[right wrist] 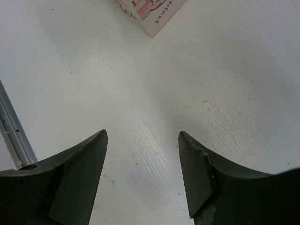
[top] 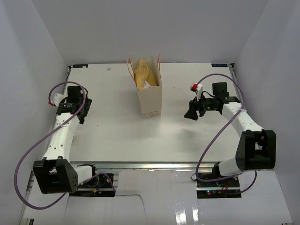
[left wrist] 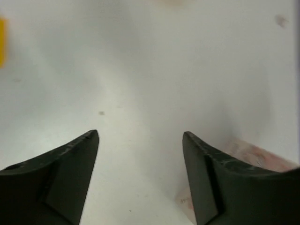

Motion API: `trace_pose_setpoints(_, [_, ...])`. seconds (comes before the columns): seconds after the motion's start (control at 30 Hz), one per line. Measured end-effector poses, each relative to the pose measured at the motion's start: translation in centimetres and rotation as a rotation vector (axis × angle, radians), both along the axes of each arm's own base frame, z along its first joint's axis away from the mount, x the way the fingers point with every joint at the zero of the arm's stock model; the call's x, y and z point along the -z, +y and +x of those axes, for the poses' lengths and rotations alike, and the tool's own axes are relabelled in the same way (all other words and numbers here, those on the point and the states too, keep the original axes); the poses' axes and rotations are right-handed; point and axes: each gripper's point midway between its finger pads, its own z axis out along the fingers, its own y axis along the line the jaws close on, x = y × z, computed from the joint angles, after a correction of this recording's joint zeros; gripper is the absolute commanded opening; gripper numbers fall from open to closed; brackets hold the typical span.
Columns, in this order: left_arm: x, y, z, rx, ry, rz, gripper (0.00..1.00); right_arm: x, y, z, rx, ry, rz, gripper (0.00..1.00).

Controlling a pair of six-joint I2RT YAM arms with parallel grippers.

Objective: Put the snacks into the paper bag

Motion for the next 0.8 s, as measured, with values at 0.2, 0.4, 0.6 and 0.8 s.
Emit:
trace_pose_setpoints(0.2, [6.9, 5.1, -6.6, -0.419, 0.340, -0.019, 0.95, 0.7, 0.0, 0.4, -0.003, 0.031, -0.005, 0.68])
trace_pose_setpoints(0.4, [12.3, 8.2, -10.4, -0.608, 0.530, -0.018, 0.93, 0.1, 0.0, 0.6, -0.006, 0.028, -0.012, 0.68])
trace_pose_setpoints(0.6, [12.6, 10.5, -9.9, -0.685, 0.472, -0.045, 0.91, 0.1, -0.2, 0.5, -0.010, 0.034, -0.024, 0.68])
trace_pose_setpoints(0.8, [13.3, 13.4, -9.7, -0.754, 0.420, -0.087, 0.86, 0.0, -0.2, 0.8, -0.009, 0.042, -0.025, 0.68])
